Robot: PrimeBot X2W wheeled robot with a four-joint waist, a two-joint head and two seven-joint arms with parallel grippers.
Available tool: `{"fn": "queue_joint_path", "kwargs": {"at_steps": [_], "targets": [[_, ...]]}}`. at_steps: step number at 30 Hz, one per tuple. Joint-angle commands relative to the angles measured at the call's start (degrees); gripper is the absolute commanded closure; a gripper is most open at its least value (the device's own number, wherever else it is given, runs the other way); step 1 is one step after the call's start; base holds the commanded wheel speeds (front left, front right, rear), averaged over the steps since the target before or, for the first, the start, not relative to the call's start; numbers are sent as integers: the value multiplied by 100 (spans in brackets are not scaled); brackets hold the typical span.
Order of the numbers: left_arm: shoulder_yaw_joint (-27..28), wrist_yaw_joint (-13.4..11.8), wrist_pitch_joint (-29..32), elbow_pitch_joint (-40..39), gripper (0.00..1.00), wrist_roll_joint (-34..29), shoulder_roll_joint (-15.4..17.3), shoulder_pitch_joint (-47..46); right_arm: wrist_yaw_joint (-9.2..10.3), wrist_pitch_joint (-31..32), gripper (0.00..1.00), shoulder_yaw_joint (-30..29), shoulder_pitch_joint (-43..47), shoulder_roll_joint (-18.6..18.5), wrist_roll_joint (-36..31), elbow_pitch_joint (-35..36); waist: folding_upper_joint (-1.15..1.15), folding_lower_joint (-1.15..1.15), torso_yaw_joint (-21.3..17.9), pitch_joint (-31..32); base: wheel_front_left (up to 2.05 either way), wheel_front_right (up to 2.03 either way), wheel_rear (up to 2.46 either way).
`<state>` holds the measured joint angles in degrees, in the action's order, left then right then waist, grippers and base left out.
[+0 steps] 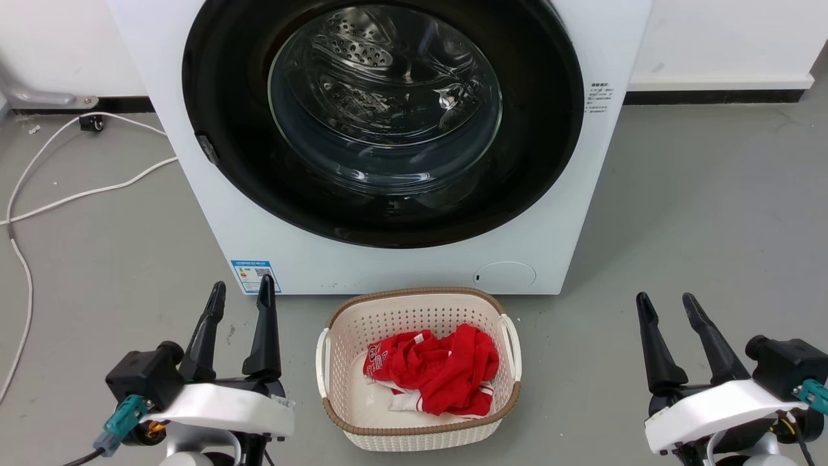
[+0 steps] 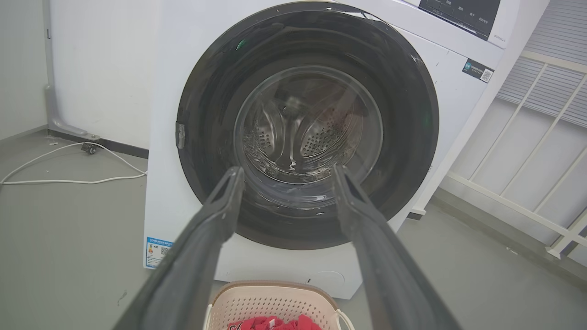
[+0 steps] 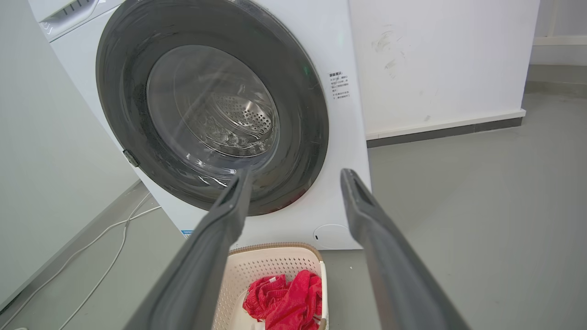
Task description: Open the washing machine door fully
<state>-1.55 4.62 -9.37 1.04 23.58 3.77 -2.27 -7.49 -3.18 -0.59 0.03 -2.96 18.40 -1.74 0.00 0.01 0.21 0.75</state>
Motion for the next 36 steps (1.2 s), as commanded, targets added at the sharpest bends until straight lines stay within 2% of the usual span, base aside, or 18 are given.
{"fn": "queue_joint_path", "kwargs": {"at_steps": [1, 16, 36], "targets": [[-30, -33, -57, -79, 0, -177, 49, 38, 0, 3, 0, 0, 9, 2, -170, 86, 0, 0, 5, -1, 0, 0, 0], [-244, -204, -253, -101, 0, -1025, 185, 81, 0, -29, 0, -12, 69, 6, -935, 216, 0, 0, 21, 17, 0, 0, 0], [-343, -343, -476, -91, 0, -1758, 192, 116, 1, -62, 0, -39, 129, 12, -1483, 199, 0, -1, 59, 48, 0, 0, 0]]}}
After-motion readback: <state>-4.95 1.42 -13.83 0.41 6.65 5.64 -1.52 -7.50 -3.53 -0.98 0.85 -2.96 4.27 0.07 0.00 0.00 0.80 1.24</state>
